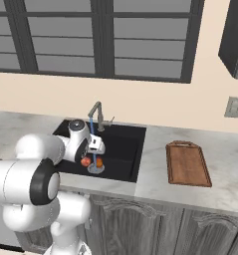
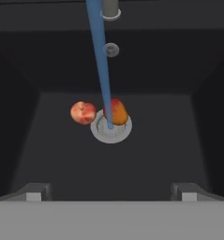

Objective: Pick the mango, peach from the sink and place them on the cutting board to airdry. Then turn off the sink faucet.

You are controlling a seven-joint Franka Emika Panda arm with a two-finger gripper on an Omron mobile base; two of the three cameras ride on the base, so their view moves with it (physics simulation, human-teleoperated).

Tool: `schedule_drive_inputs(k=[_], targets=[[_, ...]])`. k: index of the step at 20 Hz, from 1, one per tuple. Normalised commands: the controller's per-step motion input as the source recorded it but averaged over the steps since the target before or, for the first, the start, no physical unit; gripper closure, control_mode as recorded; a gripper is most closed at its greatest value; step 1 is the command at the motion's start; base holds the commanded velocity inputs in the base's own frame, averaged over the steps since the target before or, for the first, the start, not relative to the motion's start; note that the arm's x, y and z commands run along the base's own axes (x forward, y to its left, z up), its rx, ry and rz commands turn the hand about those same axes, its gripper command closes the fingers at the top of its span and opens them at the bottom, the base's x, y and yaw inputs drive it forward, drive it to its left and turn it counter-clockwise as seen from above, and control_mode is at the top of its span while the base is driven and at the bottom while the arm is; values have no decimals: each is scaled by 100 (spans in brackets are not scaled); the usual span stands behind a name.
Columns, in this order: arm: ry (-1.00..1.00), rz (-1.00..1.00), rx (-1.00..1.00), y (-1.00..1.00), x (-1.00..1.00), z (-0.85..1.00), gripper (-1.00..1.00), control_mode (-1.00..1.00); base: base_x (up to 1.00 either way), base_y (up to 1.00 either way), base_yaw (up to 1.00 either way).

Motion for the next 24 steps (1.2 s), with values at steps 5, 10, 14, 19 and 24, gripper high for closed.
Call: schedule_drive_inputs(k=[5,10,14,19,24], targets=[[0,0,0,1,13,-25,-100,-100,0,0,0],[0,0,0,2,18,-18,-100,-100,0,0,0],[0,0,0,0,23,-18,-100,-100,0,0,0],[0,0,0,0,20,-25,-100,-100,0,0,0],[0,0,0,2,20,-27,-100,-100,0,0,0]])
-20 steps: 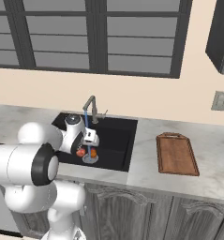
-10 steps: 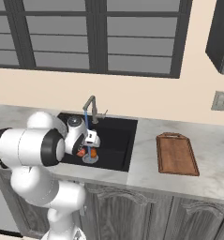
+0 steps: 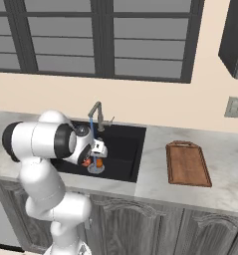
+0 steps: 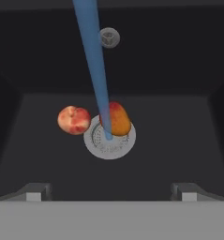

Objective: Pick the mango, peach from the sink and place them on the cutting board to airdry. Then turn off the sink faucet.

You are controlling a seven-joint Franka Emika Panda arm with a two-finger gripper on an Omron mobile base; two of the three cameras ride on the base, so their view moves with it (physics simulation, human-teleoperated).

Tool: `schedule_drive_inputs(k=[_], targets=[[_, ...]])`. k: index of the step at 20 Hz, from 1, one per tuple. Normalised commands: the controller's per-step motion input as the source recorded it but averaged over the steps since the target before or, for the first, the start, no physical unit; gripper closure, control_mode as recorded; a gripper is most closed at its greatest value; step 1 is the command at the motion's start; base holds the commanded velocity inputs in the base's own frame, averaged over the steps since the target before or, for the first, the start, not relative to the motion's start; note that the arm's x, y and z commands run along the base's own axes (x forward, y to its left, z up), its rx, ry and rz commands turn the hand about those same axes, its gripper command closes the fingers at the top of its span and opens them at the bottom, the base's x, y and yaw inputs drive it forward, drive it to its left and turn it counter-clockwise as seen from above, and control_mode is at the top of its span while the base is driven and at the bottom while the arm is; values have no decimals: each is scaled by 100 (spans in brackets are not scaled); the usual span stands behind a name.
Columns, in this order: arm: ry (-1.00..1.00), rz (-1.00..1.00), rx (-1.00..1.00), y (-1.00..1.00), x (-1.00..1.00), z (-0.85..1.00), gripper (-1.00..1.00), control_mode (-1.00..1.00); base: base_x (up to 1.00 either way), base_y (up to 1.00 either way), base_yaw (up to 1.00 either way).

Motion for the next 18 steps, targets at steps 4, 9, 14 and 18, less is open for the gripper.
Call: schedule_drive_inputs(k=[4,9,14,18], targets=[[0,0,0,1,19,-25,-100,-100,0,0,0],[0,0,0,0,15,-15,-100,-100,0,0,0],[3,0,0,0,25,-13,-100,-100,0,0,0],[4,0,0,0,29,-11,-100,-100,0,0,0]])
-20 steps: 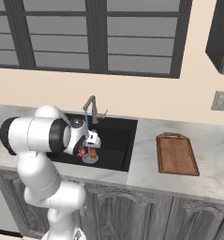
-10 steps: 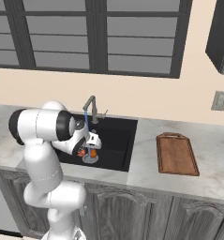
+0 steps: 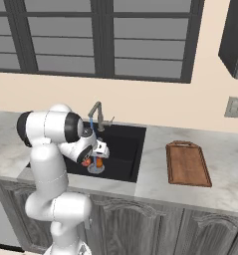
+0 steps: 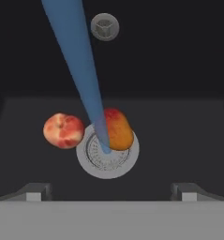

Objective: Pick the mango, peach from the sink and place them on the cutting board to airdry. Then turn off the sink faucet.

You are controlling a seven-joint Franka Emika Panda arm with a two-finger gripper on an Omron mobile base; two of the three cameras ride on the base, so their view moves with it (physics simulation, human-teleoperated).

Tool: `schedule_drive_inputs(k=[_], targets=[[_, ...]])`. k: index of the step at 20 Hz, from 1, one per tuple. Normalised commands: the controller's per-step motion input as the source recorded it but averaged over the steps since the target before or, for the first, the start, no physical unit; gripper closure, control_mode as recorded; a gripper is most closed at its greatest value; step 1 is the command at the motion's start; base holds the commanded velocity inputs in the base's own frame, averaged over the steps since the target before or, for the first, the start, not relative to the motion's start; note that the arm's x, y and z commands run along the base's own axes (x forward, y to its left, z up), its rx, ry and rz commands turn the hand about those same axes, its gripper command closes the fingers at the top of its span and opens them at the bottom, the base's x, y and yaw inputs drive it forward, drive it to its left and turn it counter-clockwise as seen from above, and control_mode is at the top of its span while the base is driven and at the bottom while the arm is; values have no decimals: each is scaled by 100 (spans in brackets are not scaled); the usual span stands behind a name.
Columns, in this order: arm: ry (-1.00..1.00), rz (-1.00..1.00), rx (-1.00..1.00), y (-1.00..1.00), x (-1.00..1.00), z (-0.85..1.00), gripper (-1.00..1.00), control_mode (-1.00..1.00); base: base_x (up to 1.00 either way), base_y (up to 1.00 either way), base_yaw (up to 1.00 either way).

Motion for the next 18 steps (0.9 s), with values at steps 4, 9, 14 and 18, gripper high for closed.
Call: schedule_drive_inputs(k=[4,9,14,18], targets=[[2,0,0,0,23,-18,-100,-100,0,0,0],[1,0,0,0,20,-32,-100,-100,0,0,0],[1,0,0,0,22,-28,-100,-100,0,0,0],[2,0,0,2,18,-24,-100,-100,0,0,0]])
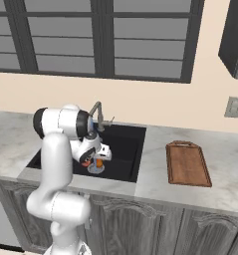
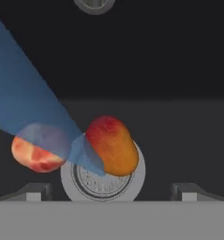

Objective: Pick the mango, peach from the sink and place them on the cutting board to airdry. Then turn off the sink faucet.

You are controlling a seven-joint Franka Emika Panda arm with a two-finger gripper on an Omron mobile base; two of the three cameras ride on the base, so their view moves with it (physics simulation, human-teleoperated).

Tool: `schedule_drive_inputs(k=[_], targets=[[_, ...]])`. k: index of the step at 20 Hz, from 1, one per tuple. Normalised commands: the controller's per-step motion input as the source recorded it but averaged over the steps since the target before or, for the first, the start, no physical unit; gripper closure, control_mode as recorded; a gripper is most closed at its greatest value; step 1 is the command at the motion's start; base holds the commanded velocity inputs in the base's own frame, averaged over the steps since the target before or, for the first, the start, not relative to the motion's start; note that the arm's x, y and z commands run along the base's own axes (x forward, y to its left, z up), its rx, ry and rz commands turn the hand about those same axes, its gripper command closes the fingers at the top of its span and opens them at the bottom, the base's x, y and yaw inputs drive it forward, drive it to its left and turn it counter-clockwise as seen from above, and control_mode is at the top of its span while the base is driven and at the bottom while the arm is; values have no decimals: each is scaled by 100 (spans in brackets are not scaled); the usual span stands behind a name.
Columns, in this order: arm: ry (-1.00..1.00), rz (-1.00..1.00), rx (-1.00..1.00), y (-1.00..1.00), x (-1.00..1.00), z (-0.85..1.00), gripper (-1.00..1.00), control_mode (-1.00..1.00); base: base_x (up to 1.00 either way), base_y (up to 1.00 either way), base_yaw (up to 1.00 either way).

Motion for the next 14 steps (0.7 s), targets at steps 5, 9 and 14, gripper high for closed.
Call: schedule_drive_inputs(k=[5,9,14], targets=[[2,0,0,8,23,-22,-100,-100,0,0,0],[3,0,0,15,28,-20,-100,-100,0,0,0],[2,0,0,14,28,-21,-100,-100,0,0,0]])
